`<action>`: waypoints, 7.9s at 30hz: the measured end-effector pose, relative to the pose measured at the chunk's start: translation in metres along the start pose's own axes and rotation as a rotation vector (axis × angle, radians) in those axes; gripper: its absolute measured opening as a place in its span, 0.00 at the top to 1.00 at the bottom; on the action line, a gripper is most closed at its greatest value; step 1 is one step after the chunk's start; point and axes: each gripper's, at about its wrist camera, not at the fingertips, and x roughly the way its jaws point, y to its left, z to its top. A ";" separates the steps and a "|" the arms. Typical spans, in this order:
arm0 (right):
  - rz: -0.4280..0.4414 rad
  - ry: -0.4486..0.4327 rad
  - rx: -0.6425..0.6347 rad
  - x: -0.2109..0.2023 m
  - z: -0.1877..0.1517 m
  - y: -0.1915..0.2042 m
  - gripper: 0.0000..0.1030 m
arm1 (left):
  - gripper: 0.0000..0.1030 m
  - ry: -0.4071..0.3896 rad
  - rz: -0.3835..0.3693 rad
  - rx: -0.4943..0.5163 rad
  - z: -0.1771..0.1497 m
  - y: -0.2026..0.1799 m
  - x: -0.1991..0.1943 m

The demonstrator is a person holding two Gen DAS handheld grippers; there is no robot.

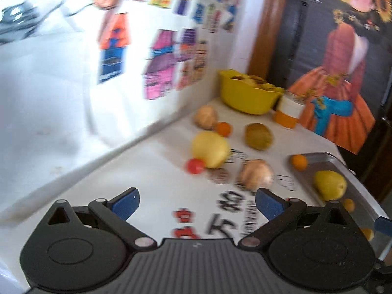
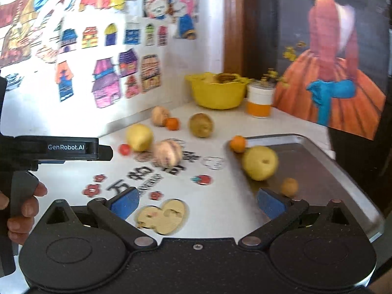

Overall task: Organize fruits
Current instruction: 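Move both open tools back toward the fruits on the cloth, then grasp the red cherry tomato with the left tool while the right tool grasps the striped pepino melon, then carry the tomato and pepino onto the tray while both tools open to release, then withdraw both open tools from the tray toward the remaining fruits, then grasp the yellow lemon with the left tool while the right tool grasps the brown pear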

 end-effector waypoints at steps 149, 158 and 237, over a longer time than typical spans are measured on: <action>-0.176 -0.025 0.333 0.017 -0.001 -0.163 0.14 | 0.22 0.093 -0.369 0.395 -0.027 -0.185 0.025; -0.189 -0.054 0.281 0.006 0.005 -0.126 0.01 | 0.01 0.022 -0.272 0.276 -0.013 -0.130 0.007; 0.191 0.331 -0.067 0.298 0.145 -0.034 0.20 | 0.13 0.134 -0.024 0.249 0.055 -0.045 0.146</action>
